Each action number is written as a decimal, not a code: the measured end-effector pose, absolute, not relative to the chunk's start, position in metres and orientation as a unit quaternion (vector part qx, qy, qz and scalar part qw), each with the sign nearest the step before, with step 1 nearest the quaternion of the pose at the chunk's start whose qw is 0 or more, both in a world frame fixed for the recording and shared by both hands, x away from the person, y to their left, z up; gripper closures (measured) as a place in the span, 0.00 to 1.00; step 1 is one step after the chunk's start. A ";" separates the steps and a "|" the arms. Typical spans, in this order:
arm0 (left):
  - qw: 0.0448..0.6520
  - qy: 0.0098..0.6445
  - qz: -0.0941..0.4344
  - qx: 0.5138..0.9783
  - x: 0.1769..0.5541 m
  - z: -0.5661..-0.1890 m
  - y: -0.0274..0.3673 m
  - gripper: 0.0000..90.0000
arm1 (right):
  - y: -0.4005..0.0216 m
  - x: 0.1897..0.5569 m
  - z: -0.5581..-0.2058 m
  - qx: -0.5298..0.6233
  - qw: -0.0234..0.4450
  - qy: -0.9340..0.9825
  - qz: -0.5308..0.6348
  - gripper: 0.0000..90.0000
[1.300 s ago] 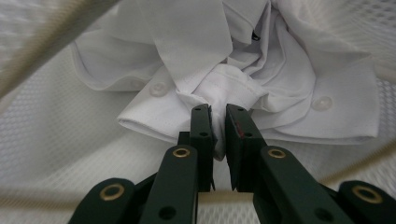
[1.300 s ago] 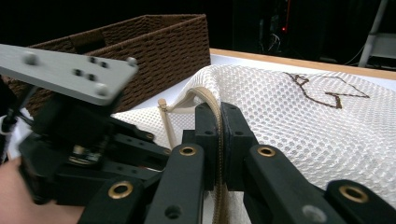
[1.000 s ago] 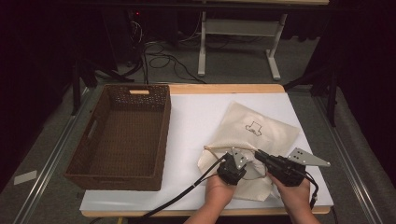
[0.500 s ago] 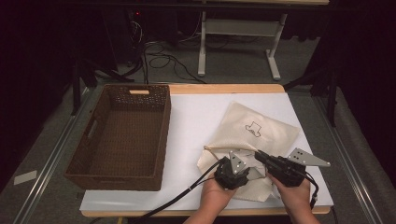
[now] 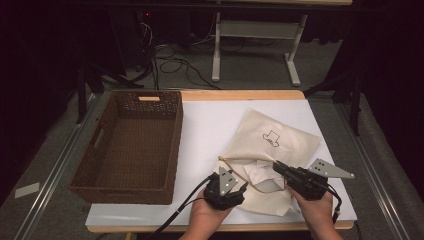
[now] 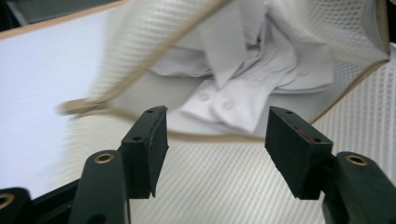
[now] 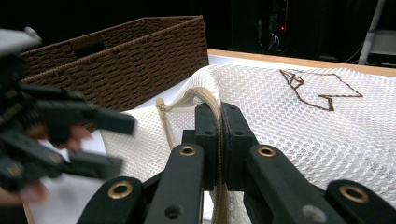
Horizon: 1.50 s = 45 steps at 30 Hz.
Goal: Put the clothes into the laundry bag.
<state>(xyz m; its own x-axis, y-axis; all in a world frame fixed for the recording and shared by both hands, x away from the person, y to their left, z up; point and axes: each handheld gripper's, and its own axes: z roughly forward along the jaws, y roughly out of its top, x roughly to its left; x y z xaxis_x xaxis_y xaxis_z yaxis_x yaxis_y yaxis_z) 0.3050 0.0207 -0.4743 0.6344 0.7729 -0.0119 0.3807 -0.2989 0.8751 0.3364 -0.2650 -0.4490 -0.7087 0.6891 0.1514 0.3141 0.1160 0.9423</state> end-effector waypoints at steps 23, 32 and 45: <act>0.485 0.375 0.207 0.762 0.289 -0.484 0.061 0.41 | -0.262 0.325 -0.464 0.343 0.122 0.770 0.525 0.98; 0.478 0.379 0.206 0.765 0.293 -0.486 0.065 0.39 | -0.244 0.326 -0.495 0.341 0.095 0.831 0.429 0.97; 0.477 0.384 0.206 0.763 0.294 -0.487 0.068 0.36 | -0.235 0.332 -0.512 0.350 0.087 0.852 0.380 0.90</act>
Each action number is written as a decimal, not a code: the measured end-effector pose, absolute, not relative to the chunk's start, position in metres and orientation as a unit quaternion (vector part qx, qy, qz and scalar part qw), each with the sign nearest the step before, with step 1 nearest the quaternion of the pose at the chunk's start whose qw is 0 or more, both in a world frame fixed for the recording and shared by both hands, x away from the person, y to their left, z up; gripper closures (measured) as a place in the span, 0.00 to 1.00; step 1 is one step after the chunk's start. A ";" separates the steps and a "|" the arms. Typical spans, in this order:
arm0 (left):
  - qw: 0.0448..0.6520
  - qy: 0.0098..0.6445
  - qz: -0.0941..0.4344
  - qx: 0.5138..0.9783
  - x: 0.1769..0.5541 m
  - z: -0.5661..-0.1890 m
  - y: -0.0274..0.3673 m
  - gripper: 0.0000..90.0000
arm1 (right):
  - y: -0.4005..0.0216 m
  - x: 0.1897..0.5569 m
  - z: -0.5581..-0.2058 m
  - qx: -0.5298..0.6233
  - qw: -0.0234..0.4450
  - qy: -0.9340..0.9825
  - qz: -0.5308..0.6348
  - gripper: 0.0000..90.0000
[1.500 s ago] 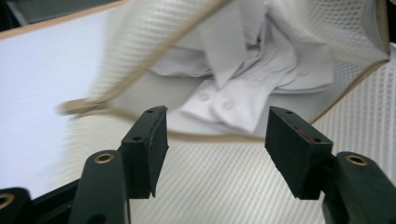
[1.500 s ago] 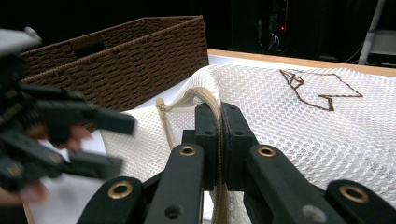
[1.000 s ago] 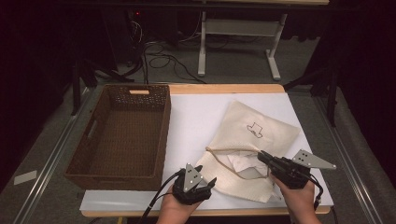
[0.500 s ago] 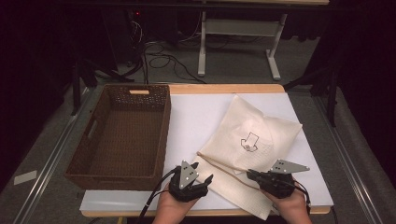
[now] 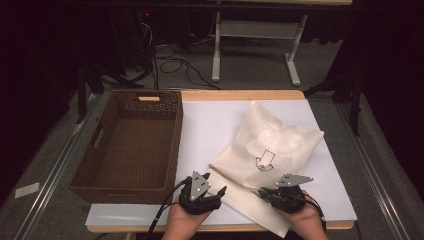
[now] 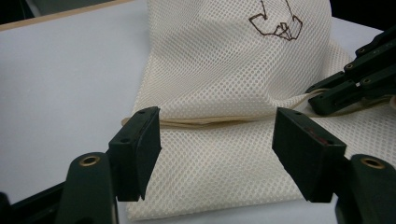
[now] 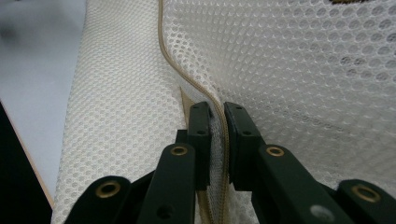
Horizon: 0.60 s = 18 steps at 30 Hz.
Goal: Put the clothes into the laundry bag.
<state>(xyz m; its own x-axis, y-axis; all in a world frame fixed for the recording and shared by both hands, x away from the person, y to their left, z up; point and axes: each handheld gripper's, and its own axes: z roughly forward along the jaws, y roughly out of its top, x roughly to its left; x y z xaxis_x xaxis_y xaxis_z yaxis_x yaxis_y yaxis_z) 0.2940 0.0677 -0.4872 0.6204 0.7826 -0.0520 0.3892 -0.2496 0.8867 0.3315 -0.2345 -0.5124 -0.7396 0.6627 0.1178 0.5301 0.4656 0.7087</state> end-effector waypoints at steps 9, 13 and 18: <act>0.477 0.395 0.201 0.759 0.297 -0.489 0.070 0.34 | -0.241 0.323 -0.489 0.331 0.081 0.825 0.451 0.68; 0.473 0.397 0.203 0.760 0.297 -0.490 0.071 0.34 | -0.248 0.321 -0.480 0.336 0.088 0.808 0.477 0.65; 0.468 0.396 0.201 0.764 0.299 -0.492 0.072 0.32 | -0.261 0.321 -0.472 0.361 0.124 0.787 0.485 0.60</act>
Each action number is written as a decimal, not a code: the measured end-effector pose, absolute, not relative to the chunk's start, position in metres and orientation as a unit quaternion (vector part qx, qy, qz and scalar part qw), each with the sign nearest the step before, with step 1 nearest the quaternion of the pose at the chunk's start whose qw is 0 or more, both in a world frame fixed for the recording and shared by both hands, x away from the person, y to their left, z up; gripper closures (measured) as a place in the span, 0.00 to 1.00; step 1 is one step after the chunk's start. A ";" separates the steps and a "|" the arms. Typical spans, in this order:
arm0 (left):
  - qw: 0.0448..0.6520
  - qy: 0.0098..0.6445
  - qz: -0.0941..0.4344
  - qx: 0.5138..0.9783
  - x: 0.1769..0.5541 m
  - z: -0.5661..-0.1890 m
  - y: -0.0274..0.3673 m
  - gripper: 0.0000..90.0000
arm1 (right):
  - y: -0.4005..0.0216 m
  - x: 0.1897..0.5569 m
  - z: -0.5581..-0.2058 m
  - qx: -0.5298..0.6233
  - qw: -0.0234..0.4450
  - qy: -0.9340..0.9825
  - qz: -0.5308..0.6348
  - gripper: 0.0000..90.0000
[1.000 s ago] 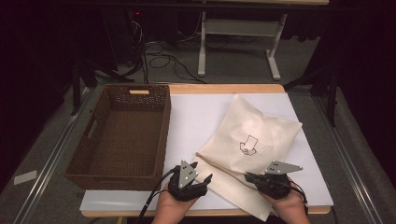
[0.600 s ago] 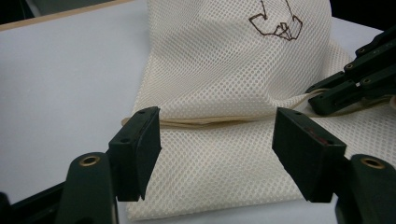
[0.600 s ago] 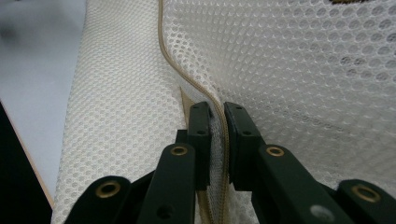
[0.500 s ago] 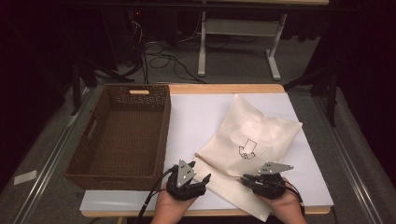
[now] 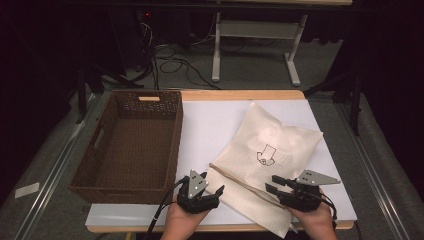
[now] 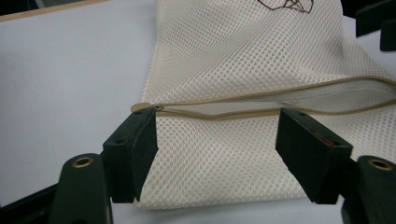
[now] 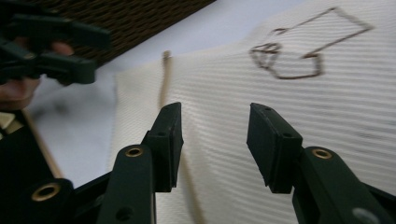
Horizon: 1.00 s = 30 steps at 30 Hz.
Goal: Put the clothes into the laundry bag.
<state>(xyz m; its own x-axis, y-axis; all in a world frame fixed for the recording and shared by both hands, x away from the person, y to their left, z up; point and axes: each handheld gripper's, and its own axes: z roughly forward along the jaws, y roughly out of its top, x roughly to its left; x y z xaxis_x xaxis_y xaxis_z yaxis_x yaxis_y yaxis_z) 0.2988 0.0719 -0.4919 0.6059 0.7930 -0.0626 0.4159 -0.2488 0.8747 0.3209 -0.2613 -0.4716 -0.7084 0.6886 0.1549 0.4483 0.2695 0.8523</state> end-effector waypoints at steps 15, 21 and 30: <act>0.460 0.405 0.195 0.766 0.305 -0.497 0.073 0.31 | -0.330 0.339 -0.502 0.540 0.159 0.726 0.395 0.16; 0.464 0.406 0.197 0.762 0.306 -0.495 0.075 0.31 | -0.316 0.339 -0.512 0.508 0.134 0.755 0.393 0.29; 0.453 0.406 0.205 0.767 0.306 -0.497 0.075 0.36 | -0.312 0.336 -0.508 0.481 0.144 0.773 0.387 0.89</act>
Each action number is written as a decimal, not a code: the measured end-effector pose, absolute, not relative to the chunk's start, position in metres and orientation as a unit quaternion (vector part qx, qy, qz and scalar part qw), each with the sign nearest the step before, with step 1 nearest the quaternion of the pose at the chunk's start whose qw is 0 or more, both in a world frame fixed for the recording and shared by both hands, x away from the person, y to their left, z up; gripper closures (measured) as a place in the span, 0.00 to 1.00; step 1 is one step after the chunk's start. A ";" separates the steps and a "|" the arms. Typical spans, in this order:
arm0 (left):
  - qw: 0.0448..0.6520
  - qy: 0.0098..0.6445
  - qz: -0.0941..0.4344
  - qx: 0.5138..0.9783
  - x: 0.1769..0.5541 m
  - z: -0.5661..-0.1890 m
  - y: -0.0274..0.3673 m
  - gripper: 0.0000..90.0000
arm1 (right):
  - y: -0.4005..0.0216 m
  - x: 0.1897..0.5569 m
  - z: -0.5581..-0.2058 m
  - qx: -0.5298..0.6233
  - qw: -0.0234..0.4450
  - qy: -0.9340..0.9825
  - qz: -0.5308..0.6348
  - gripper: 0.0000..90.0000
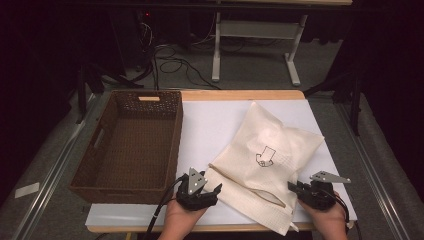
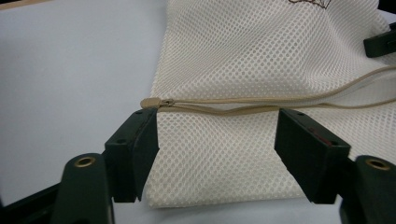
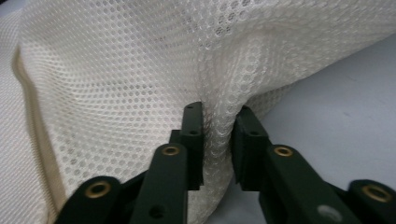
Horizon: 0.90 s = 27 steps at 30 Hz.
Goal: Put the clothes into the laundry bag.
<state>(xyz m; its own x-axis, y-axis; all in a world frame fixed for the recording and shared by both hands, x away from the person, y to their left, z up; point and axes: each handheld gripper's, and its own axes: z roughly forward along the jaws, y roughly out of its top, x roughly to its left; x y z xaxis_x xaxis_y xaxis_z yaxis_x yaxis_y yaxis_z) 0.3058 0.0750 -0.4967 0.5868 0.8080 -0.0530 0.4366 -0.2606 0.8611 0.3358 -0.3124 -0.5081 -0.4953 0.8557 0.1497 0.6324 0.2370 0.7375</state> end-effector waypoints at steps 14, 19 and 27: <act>0.449 0.404 0.177 0.777 0.320 -0.514 0.060 0.41 | -0.351 0.344 -0.497 0.500 0.190 0.754 0.381 0.93; 0.404 0.402 0.147 0.809 0.339 -0.524 0.037 0.48 | -0.347 0.345 -0.498 0.492 0.192 0.759 0.380 0.93; 0.412 0.401 0.128 0.808 0.350 -0.523 0.025 0.72 | -0.346 0.348 -0.500 0.493 0.186 0.761 0.379 0.93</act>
<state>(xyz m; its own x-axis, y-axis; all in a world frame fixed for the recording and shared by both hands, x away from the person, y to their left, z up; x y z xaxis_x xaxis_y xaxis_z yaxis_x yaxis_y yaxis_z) 0.3502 0.0253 -0.5225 0.6452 0.7541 -0.1230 0.5426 -0.3388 0.7686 0.3484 -0.3455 -0.5000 -0.4451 0.8908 0.0913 0.6096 0.2268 0.7596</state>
